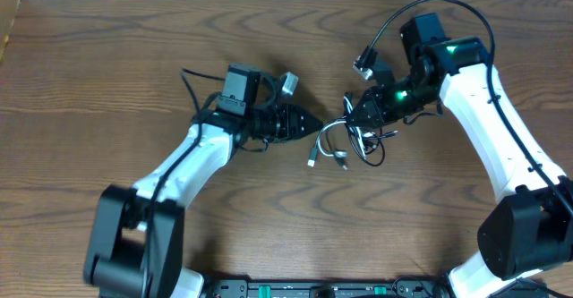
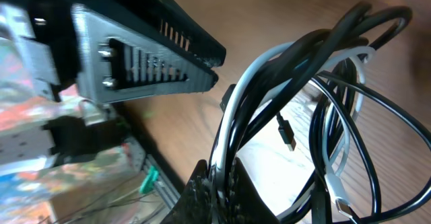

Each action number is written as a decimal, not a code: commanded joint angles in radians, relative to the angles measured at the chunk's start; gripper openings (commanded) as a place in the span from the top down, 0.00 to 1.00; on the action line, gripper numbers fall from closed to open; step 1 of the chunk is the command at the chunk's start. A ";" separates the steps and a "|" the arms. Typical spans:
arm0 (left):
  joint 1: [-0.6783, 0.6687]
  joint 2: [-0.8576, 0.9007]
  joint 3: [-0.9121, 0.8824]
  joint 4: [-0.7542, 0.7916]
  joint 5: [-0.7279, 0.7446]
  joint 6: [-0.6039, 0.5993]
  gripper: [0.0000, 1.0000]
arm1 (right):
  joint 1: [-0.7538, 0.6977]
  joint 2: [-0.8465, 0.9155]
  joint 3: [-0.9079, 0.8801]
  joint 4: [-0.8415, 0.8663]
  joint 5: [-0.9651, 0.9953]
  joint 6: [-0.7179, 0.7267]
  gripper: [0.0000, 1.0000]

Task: Untangle cables

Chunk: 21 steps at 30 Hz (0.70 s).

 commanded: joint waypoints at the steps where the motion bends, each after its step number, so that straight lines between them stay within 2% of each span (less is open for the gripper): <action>1: 0.005 -0.097 -0.006 0.034 0.026 0.024 0.68 | -0.006 -0.003 0.002 -0.003 -0.132 -0.061 0.99; 14: 0.002 -0.132 -0.006 -0.059 -0.178 -0.113 0.68 | -0.018 -0.003 0.002 -0.005 -0.303 -0.068 0.99; 15: 0.002 -0.132 -0.006 -0.059 -0.179 -0.112 0.67 | -0.018 -0.003 0.002 -0.005 -0.312 -0.068 0.99; 17: 0.002 -0.132 -0.006 -0.061 -0.190 -0.111 0.60 | -0.018 -0.003 0.002 -0.005 -0.319 -0.068 0.99; 21: 0.000 -0.130 -0.006 -0.090 -0.227 -0.111 0.59 | -0.018 -0.003 0.002 -0.008 -0.334 -0.068 0.99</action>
